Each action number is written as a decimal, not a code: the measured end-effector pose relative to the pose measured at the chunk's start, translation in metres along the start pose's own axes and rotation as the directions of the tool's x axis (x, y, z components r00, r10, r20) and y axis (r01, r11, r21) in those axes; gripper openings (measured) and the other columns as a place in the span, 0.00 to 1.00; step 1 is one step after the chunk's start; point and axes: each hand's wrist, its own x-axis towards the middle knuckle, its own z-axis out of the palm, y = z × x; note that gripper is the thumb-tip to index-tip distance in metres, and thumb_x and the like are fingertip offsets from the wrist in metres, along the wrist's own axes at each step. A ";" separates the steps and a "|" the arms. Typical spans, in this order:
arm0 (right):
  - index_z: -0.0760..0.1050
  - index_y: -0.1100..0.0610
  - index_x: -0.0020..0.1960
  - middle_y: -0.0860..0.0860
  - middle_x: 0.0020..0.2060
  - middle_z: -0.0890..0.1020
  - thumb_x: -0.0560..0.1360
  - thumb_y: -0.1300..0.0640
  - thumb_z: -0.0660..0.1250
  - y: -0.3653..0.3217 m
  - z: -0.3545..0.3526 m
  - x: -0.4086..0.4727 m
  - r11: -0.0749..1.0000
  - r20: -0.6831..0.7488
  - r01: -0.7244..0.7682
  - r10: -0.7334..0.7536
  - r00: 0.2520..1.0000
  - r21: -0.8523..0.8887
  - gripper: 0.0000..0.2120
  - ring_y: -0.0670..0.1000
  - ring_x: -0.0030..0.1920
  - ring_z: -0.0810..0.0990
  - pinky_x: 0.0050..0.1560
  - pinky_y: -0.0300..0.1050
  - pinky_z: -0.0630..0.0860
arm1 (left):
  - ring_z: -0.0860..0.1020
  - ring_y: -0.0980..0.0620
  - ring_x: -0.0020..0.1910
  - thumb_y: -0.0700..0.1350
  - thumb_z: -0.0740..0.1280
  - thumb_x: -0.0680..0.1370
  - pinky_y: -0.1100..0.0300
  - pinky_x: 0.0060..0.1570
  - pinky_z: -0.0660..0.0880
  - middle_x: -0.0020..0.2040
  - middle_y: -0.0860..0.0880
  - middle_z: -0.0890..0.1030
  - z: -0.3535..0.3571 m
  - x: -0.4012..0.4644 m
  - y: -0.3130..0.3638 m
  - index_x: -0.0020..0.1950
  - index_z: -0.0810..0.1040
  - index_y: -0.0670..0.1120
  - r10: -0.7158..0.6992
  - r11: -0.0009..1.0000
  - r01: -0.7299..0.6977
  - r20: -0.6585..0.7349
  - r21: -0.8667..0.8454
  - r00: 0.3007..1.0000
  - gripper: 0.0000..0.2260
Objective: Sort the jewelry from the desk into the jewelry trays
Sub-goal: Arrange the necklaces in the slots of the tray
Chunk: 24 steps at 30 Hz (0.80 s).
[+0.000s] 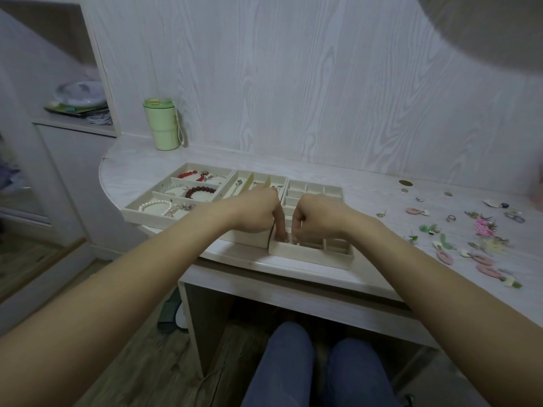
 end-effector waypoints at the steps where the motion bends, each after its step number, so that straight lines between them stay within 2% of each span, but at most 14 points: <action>1: 0.84 0.56 0.41 0.49 0.39 0.84 0.71 0.59 0.70 0.000 0.000 0.000 1.000 0.003 -0.002 0.002 1.000 0.001 0.04 0.44 0.37 0.77 0.34 0.38 0.72 | 0.68 0.49 0.56 0.28 0.54 0.68 0.53 0.62 0.67 0.50 0.49 0.68 0.000 -0.001 0.000 0.49 0.84 0.54 0.000 1.000 0.000 0.000 -0.002 1.000 0.28; 6: 0.80 0.62 0.40 0.54 0.35 0.78 0.70 0.61 0.68 -0.006 0.008 0.008 1.000 0.044 -0.022 0.022 0.999 -0.017 0.04 0.53 0.39 0.76 0.41 0.47 0.74 | 0.64 0.49 0.60 0.30 0.54 0.72 0.54 0.64 0.65 0.57 0.47 0.68 0.002 -0.005 0.007 0.55 0.83 0.53 -0.029 0.997 0.023 0.074 0.076 0.997 0.25; 8: 0.79 0.63 0.40 0.54 0.34 0.76 0.70 0.61 0.67 -0.007 0.009 0.009 1.000 0.053 -0.016 0.016 0.998 -0.005 0.05 0.53 0.38 0.74 0.39 0.46 0.70 | 0.64 0.48 0.61 0.31 0.54 0.73 0.54 0.64 0.65 0.58 0.47 0.69 0.002 -0.005 0.006 0.56 0.82 0.54 -0.031 0.993 0.020 0.093 0.117 0.995 0.25; 11: 0.81 0.66 0.45 0.55 0.37 0.79 0.72 0.61 0.68 -0.003 0.005 0.006 0.998 0.081 -0.001 -0.004 0.997 0.056 0.08 0.51 0.39 0.75 0.42 0.45 0.71 | 0.65 0.48 0.60 0.31 0.54 0.72 0.55 0.64 0.64 0.59 0.47 0.69 0.001 -0.003 0.005 0.56 0.82 0.55 -0.028 0.990 0.015 0.093 0.141 0.995 0.26; 14: 0.84 0.61 0.45 0.53 0.42 0.84 0.74 0.60 0.68 0.004 0.000 0.002 0.990 0.020 0.000 -0.002 1.000 0.138 0.07 0.49 0.41 0.78 0.45 0.45 0.75 | 0.64 0.49 0.60 0.30 0.54 0.71 0.57 0.65 0.61 0.54 0.49 0.68 0.000 -0.002 0.003 0.52 0.83 0.55 -0.014 0.995 0.008 0.058 0.104 0.998 0.26; 16: 0.84 0.60 0.45 0.52 0.43 0.84 0.74 0.59 0.68 0.007 -0.003 0.001 0.981 -0.044 -0.006 0.014 0.999 0.194 0.06 0.49 0.41 0.79 0.46 0.45 0.76 | 0.63 0.50 0.60 0.30 0.54 0.70 0.59 0.65 0.59 0.52 0.50 0.67 0.000 -0.002 0.001 0.50 0.83 0.55 -0.015 0.998 0.013 0.031 0.066 0.999 0.26; 18: 0.83 0.59 0.44 0.51 0.39 0.82 0.75 0.59 0.67 0.009 -0.006 -0.002 0.968 -0.086 -0.013 0.035 0.996 0.251 0.07 0.47 0.35 0.76 0.40 0.41 0.74 | 0.62 0.50 0.60 0.30 0.54 0.70 0.57 0.67 0.59 0.52 0.51 0.67 0.000 -0.002 0.002 0.51 0.83 0.56 -0.014 0.998 0.012 0.040 0.059 0.999 0.27; 21: 0.81 0.62 0.47 0.50 0.31 0.77 0.77 0.62 0.64 0.010 -0.009 -0.007 0.880 -0.048 -0.070 0.104 0.993 0.470 0.08 0.45 0.29 0.72 0.30 0.33 0.69 | 0.63 0.49 0.61 0.31 0.54 0.72 0.54 0.66 0.62 0.55 0.50 0.67 0.001 0.000 0.006 0.54 0.82 0.57 -0.035 0.994 0.026 0.086 0.106 0.996 0.27; 24: 0.79 0.66 0.50 0.57 0.35 0.80 0.78 0.67 0.60 0.014 -0.009 -0.012 0.708 0.049 -0.119 0.119 0.992 0.696 0.09 0.47 0.31 0.76 0.33 0.34 0.73 | 0.63 0.48 0.61 0.33 0.55 0.73 0.53 0.66 0.63 0.56 0.49 0.68 0.002 0.000 0.007 0.55 0.82 0.58 -0.039 0.991 0.026 0.093 0.130 0.995 0.25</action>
